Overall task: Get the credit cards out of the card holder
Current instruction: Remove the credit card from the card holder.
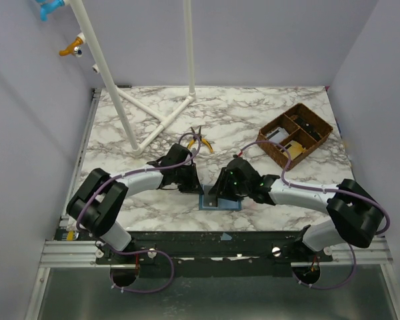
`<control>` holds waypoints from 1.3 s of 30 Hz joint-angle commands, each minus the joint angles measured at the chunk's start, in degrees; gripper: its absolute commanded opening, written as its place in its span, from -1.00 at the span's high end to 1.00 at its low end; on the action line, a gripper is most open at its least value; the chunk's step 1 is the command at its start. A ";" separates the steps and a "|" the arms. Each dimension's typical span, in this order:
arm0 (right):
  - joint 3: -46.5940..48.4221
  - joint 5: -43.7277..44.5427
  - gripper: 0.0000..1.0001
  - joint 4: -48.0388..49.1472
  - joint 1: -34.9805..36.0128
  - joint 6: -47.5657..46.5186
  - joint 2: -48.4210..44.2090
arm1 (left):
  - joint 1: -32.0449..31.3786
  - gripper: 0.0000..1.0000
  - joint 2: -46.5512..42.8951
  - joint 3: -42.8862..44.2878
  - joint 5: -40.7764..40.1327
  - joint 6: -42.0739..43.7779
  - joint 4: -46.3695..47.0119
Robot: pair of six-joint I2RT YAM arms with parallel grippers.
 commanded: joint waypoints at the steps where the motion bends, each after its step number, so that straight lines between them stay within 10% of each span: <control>1: -0.13 0.16 0.03 1.13 -0.08 0.95 1.66 | -0.76 1.00 1.87 -0.60 0.85 -0.08 2.45; 39: -10.63 -3.49 0.32 11.19 -5.10 1.65 -1.98 | -2.06 1.00 6.45 -0.29 -1.47 -0.98 1.74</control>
